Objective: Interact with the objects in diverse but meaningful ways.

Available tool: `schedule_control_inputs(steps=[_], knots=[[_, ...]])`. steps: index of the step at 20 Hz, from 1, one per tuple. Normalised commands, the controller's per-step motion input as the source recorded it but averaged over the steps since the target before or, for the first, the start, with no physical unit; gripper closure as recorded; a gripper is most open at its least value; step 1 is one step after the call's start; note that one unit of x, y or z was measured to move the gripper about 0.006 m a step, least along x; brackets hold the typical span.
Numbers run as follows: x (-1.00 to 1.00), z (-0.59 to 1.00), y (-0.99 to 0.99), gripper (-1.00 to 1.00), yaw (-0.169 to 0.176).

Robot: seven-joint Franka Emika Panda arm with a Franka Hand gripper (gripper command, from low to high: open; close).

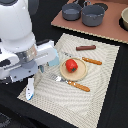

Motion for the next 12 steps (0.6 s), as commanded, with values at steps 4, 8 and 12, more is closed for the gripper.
schedule_control_inputs(steps=[4,8,12], knots=[[0.01,-0.12,-0.19,-1.00,-0.082],[0.00,-0.13,-0.21,-1.00,-0.097],[0.00,-0.19,-0.12,-1.00,-0.066]])
